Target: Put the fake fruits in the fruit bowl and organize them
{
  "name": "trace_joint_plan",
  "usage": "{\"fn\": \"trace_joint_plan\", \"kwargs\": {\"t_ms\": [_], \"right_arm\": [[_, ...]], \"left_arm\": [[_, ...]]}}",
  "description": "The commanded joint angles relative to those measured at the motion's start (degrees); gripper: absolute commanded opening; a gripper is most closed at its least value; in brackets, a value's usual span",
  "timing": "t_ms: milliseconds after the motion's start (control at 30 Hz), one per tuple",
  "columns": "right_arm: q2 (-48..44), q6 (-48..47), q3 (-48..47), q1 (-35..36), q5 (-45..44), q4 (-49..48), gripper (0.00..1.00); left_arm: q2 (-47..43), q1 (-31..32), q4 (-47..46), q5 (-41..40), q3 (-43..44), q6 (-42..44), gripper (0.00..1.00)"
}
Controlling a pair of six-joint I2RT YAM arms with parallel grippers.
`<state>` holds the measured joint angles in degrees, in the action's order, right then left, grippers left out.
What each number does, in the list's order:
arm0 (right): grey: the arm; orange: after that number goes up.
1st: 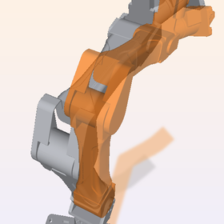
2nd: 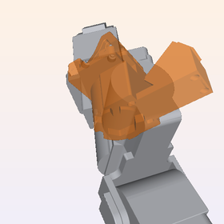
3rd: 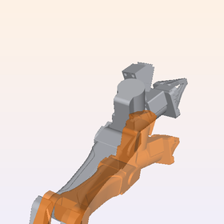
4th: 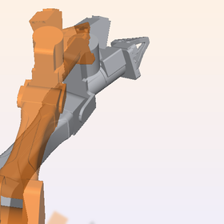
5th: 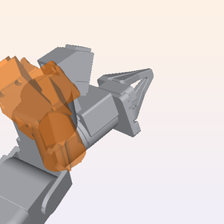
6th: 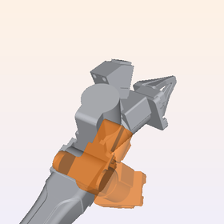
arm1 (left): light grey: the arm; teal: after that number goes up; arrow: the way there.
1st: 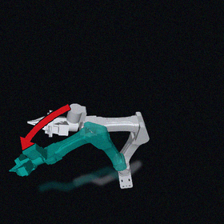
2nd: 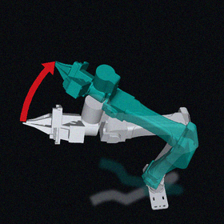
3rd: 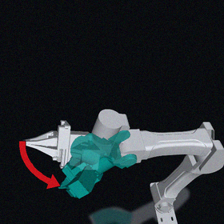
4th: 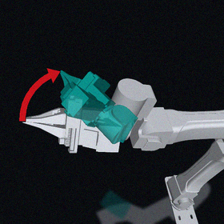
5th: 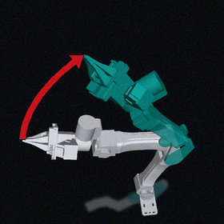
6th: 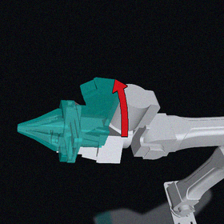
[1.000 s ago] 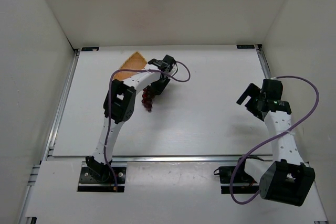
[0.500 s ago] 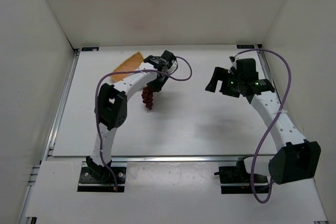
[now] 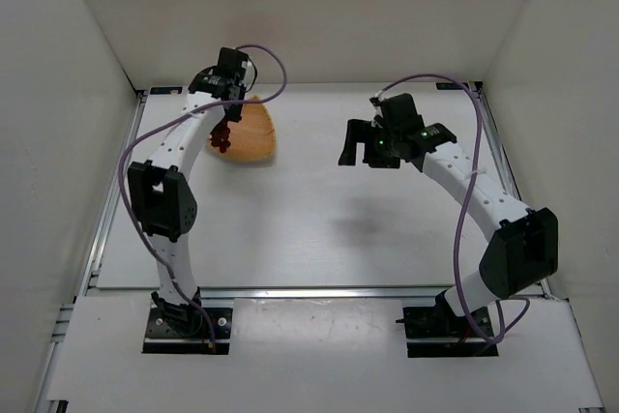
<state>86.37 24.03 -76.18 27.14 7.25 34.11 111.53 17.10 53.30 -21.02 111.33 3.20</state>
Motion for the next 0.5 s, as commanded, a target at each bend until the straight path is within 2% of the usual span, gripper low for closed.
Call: {"fn": "trace_joint_plan", "kwargs": {"t_ms": [0, 133, 267, 300, 367, 433, 467], "right_arm": [[0.9, 1.3, -5.5, 0.8, -2.2, -0.8, 1.0], [3.2, 1.8, -8.5, 2.7, -1.1, -0.2, 1.0], [4.7, 1.3, -10.6, 3.9, -2.3, 1.0, 1.0], [4.7, 1.3, -10.6, 3.9, -2.3, 1.0, 1.0], [4.7, 1.3, -10.6, 3.9, -2.3, 1.0, 1.0], [4.2, 0.7, -10.6, 3.9, -2.3, 1.6, 1.0], [4.2, 0.7, -10.6, 3.9, -2.3, 1.6, 1.0]], "left_arm": [[5.5, 1.4, -3.5, -0.7, 3.6, 2.6, 0.13], [11.7, 1.4, -4.3, -3.7, 8.3, 3.7, 0.14], [12.2, 1.4, -4.3, -3.7, 7.8, 3.7, 0.23], [12.2, 1.4, -4.3, -3.7, 7.0, 3.7, 0.29], [11.5, 1.4, -4.3, -3.7, 6.4, 3.7, 0.67], [9.9, 1.4, -4.3, -5.3, 4.8, 2.3, 0.95], [8.6, 1.4, -4.3, -5.3, 4.3, 1.6, 1.0]]}}
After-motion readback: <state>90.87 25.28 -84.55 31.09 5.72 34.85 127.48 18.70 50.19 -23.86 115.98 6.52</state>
